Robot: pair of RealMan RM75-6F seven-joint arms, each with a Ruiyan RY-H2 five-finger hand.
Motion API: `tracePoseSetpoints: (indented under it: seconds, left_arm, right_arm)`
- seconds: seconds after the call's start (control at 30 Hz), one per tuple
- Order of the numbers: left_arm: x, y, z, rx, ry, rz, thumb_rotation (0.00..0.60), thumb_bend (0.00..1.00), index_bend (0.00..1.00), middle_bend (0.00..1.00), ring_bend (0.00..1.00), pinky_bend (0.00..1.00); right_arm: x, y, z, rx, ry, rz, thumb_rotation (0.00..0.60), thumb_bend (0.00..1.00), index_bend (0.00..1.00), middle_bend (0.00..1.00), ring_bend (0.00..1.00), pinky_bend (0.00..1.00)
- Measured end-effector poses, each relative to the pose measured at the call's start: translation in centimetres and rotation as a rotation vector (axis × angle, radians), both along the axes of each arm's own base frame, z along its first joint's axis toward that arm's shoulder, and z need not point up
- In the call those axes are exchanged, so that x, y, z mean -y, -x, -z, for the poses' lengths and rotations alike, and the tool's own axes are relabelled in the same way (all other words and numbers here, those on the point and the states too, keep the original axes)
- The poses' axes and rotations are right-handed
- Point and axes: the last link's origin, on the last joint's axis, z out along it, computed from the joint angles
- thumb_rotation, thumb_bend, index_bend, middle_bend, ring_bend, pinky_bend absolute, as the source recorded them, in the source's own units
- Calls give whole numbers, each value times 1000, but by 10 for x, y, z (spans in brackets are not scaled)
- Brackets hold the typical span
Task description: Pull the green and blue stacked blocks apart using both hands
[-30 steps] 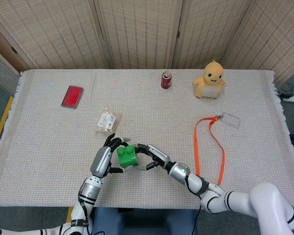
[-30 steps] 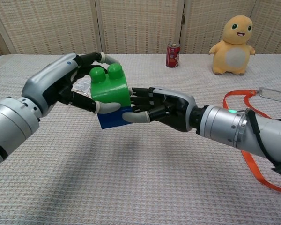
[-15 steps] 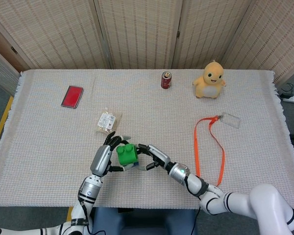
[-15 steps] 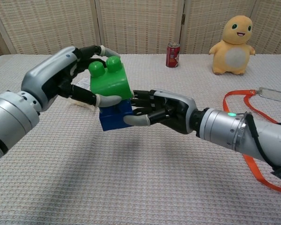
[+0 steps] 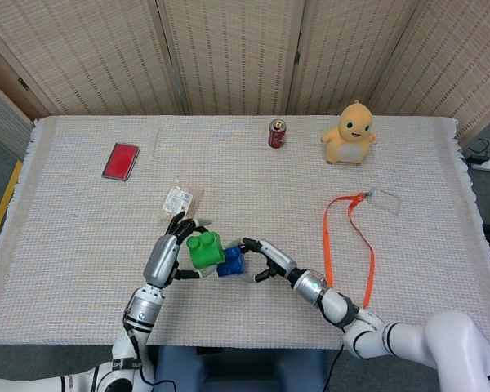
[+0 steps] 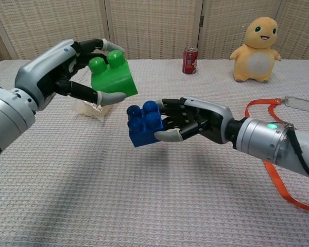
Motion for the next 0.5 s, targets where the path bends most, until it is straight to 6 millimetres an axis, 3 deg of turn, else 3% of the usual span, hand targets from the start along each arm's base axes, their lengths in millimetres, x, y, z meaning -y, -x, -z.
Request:
tracePoseSetpoints:
  seconds: [0.3,0.5]
  left_arm:
    - [-4,38,6,-98,33,-43,600,390,257,702,221,0]
    - [-6,62,15,-147,35,-33,600,390,254,702,221,0]
  right_arm:
    - [4,21,-58,-281,230,-126,600,388,683,479,345,201]
    - [3,36,-87,-504,342,-166,600,389,683,479,344,201]
